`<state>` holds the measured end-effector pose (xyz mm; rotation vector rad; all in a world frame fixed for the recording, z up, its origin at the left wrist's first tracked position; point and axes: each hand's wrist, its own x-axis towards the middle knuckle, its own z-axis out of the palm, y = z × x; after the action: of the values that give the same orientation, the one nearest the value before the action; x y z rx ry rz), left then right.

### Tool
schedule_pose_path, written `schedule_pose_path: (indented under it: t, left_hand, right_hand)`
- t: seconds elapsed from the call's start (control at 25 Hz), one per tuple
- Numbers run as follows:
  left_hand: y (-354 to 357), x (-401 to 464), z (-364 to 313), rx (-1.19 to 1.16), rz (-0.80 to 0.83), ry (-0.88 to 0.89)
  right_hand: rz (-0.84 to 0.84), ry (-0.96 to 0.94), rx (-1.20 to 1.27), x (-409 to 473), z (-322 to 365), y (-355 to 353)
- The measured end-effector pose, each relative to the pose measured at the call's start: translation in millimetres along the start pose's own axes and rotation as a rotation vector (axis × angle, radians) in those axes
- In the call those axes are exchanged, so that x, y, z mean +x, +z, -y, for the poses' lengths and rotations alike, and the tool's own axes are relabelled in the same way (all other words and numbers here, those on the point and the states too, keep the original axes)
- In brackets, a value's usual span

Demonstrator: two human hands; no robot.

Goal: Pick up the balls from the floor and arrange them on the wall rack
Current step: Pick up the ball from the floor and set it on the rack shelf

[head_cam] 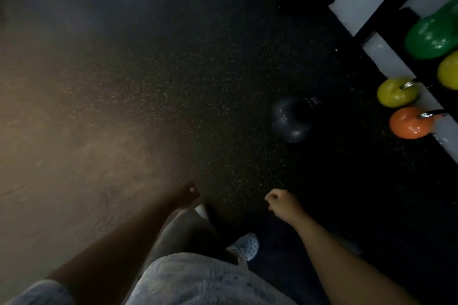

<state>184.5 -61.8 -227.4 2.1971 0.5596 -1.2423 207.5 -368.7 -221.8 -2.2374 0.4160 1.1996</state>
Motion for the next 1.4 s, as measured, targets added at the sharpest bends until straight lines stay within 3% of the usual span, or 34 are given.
schedule_pose_path:
  t: [0.28,0.44,0.6,0.84,1.0,1.08,1.24,1.4]
  left_hand:
    - [-18,115,-167,-0.052,0.067,0.089]
    - [-41,186,-239,-0.115,0.154,-0.022]
    - [-57,255,-300,-0.083,0.11,-0.088]
    - [-32,393,-372,-0.288,0.018,-0.125]
    - [13,497,-400,-0.696,-0.089,-0.251]
    - [41,545,-407,-0.873,-0.103,-0.316]
    - [69,598,-415,-1.303,-0.102,-0.323]
    - [54,581,-435,-1.331,-0.1,-0.272]
  right_hand:
    - [-0.041,0.069,0.067,118,4,-158]
    - [-0.051,0.137,0.135,183,-3,-236]
    - [-0.064,0.203,0.214,264,-5,-291]
    - [-0.108,0.286,0.346,436,-32,-314]
    - [-0.211,0.397,0.569,557,-66,-313]
    - [-0.185,0.455,0.684,607,-82,-308]
    - [-0.03,0.535,0.909,652,-94,-297]
    - [-0.027,0.477,1.004,627,-87,-317]
